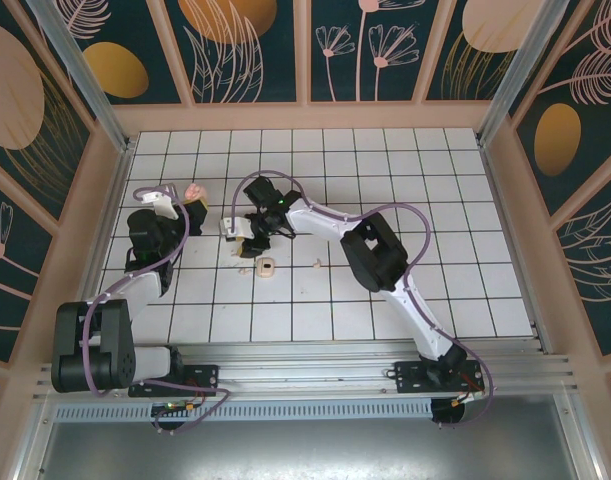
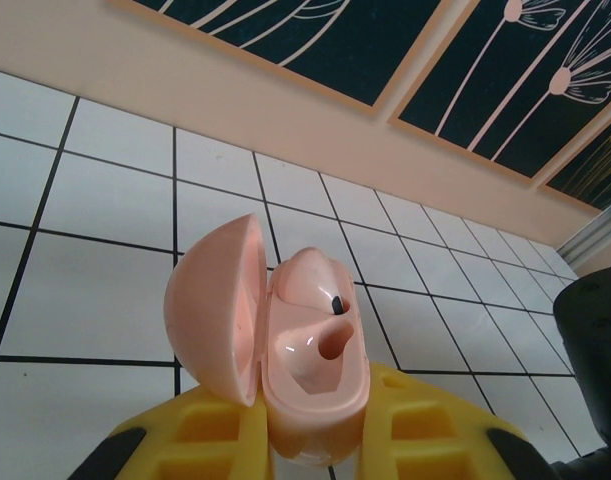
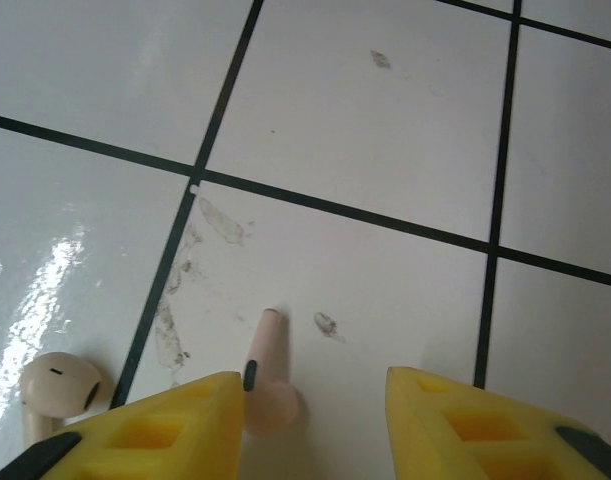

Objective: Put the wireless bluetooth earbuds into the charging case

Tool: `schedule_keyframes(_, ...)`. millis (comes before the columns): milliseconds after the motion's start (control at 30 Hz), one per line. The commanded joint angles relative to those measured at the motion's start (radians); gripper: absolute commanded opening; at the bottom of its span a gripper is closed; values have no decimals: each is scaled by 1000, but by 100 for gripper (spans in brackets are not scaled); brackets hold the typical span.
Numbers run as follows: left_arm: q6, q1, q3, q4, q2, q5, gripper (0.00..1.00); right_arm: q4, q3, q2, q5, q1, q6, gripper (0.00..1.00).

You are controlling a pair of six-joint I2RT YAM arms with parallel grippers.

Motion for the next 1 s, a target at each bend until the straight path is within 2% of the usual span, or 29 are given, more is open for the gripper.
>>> schedule_keyframes(0, -4, 5, 23, 12, -8, -7, 14, -59, 35, 23, -46, 7, -37, 43)
schedule_keyframes(500, 2, 5, 20, -2, -21, -10, 14, -48, 48, 63, -19, 19, -21, 37)
schedule_keyframes(800, 20, 6, 31, -16, -17, -2, 14, -35, 49, 65, -1, 19, -14, 18)
schedule_keyframes(967, 56, 5, 48, -59, -26, 1, 13, -23, 33, 27, 6, 14, -32, 15)
